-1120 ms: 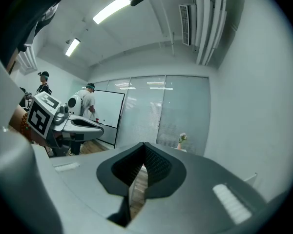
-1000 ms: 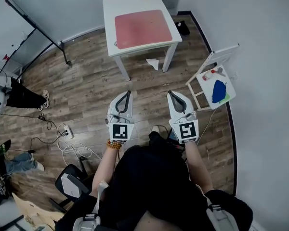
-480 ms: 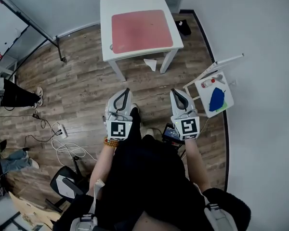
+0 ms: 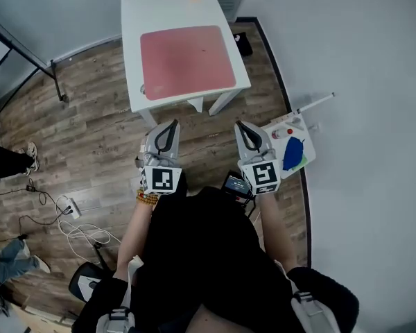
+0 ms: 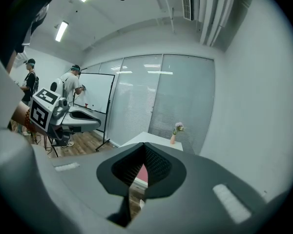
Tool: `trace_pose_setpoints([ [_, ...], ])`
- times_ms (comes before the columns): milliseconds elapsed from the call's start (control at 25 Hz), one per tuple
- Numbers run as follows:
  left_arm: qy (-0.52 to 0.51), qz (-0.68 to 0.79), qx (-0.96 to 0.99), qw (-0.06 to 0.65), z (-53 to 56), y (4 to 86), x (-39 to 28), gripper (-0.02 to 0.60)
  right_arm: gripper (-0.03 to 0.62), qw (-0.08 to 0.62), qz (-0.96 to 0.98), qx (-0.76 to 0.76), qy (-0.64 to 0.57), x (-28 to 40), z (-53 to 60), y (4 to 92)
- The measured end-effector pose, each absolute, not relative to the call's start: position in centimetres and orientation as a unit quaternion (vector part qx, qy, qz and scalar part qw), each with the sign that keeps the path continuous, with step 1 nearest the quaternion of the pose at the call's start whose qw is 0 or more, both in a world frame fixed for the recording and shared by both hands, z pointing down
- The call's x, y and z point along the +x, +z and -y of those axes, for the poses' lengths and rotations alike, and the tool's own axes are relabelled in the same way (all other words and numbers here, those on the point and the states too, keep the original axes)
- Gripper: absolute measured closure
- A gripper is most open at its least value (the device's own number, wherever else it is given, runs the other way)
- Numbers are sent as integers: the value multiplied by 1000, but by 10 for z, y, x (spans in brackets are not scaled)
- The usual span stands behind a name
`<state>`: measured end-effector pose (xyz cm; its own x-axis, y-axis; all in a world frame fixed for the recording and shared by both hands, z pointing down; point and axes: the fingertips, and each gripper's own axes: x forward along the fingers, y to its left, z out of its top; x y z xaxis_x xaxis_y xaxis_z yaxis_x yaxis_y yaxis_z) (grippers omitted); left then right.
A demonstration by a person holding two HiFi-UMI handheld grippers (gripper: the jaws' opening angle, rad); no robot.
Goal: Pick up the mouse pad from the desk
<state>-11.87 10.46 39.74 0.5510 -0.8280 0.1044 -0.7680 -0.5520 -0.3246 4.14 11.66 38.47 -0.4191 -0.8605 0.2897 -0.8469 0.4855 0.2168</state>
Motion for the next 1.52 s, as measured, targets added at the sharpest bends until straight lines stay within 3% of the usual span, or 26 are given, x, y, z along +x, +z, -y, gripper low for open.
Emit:
trace_pose_setpoints([
  [320, -168, -449, -870, 114, -38, 428, -133, 580, 568, 224, 846, 482, -41, 12, -42, 395],
  [840, -289, -437, -842, 130, 60, 477, -109, 577, 568, 295, 871, 386, -75, 46, 97, 470],
  [1080, -371, -404, -823, 148, 81, 520, -82, 552, 568, 325, 899, 278, -95, 63, 129, 532],
  [1520, -463, -310, -825, 96, 102, 613, -67, 502, 514, 415, 894, 137, -98, 75, 154, 635],
])
